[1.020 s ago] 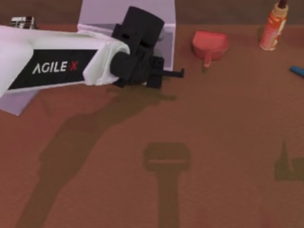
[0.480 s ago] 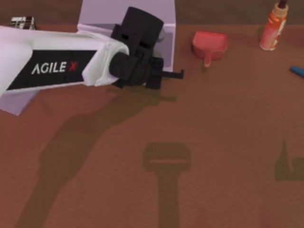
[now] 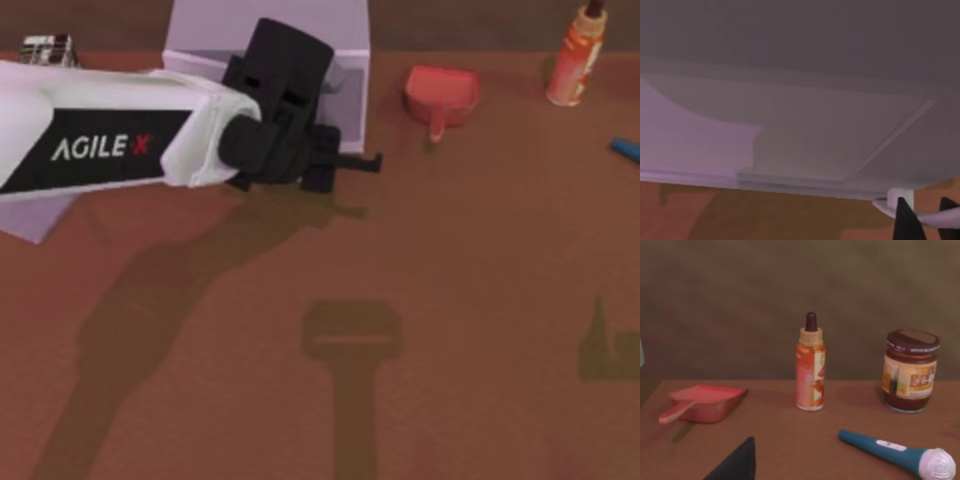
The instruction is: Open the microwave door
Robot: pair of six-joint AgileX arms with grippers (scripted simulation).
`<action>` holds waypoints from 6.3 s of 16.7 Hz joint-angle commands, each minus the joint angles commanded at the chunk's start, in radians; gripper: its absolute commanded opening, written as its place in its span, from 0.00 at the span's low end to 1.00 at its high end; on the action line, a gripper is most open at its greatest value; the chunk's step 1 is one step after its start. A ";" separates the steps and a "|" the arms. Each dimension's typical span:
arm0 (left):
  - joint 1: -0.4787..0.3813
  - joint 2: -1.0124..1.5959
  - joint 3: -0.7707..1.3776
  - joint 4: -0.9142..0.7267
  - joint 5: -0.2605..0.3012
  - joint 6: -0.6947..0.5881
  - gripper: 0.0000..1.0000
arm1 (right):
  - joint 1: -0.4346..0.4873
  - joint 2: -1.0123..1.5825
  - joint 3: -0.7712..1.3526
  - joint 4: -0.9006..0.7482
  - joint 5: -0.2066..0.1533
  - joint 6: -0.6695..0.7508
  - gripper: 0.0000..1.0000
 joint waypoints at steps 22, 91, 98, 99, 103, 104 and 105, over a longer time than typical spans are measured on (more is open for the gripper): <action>-0.009 0.002 0.004 0.000 0.008 -0.006 0.00 | 0.000 0.000 0.000 0.000 0.000 0.000 1.00; 0.040 -0.081 -0.119 0.055 0.114 0.135 0.00 | 0.000 0.000 0.000 0.000 0.000 0.000 1.00; 0.041 -0.081 -0.121 0.055 0.115 0.137 0.00 | 0.000 0.000 0.000 0.000 0.000 0.000 1.00; 0.041 -0.081 -0.121 0.055 0.115 0.137 0.00 | 0.000 0.000 0.000 0.000 0.000 0.000 1.00; 0.041 -0.081 -0.121 0.055 0.115 0.137 0.00 | 0.000 0.000 0.000 0.000 0.000 0.000 1.00; 0.041 -0.081 -0.121 0.055 0.115 0.137 0.00 | 0.000 0.000 0.000 0.000 0.000 0.000 1.00; 0.041 -0.081 -0.121 0.055 0.115 0.137 0.00 | 0.000 0.000 0.000 0.000 0.000 0.000 1.00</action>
